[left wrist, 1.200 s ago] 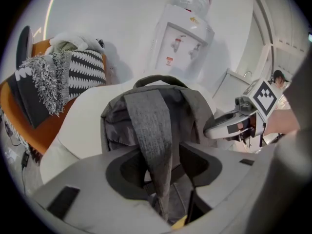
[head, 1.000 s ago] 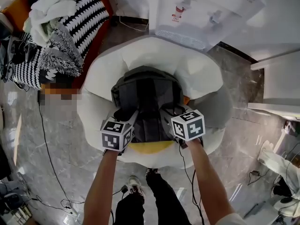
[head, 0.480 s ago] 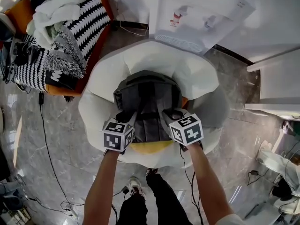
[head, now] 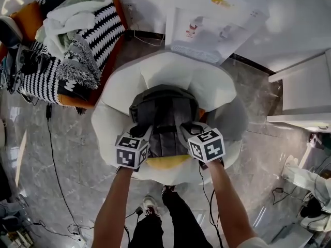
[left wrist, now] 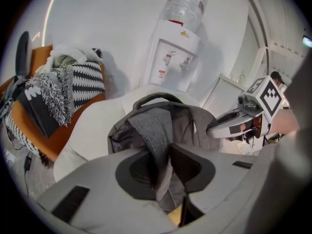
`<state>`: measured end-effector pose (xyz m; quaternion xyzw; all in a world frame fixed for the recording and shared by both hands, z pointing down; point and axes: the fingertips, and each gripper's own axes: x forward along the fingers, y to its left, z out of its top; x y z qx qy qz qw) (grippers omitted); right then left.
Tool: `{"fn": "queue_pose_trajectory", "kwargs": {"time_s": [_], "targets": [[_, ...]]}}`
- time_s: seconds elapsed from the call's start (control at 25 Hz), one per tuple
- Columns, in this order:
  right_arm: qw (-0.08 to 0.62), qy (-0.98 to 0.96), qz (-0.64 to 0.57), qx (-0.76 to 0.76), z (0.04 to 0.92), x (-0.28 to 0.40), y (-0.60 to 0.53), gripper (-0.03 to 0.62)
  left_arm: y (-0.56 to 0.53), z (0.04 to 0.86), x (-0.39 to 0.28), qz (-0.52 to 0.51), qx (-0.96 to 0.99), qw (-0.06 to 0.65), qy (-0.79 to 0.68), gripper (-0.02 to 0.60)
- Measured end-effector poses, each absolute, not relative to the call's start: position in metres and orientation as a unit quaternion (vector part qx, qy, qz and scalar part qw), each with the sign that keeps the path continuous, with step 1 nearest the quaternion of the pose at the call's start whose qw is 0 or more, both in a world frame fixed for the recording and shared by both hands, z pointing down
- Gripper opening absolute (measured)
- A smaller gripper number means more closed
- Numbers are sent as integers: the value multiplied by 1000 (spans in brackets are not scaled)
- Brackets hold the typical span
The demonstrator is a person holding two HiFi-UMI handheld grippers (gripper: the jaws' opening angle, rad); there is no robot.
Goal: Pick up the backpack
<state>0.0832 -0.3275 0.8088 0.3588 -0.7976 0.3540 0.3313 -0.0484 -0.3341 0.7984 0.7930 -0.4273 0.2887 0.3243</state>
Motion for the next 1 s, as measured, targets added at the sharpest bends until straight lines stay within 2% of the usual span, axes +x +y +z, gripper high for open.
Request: {"fn": "queue_pose_trajectory", "kwargs": {"time_s": [1.0], "targets": [[325, -804, 322, 379, 724, 96, -241, 54, -242, 729, -45, 260, 824, 295, -409, 92]]}}
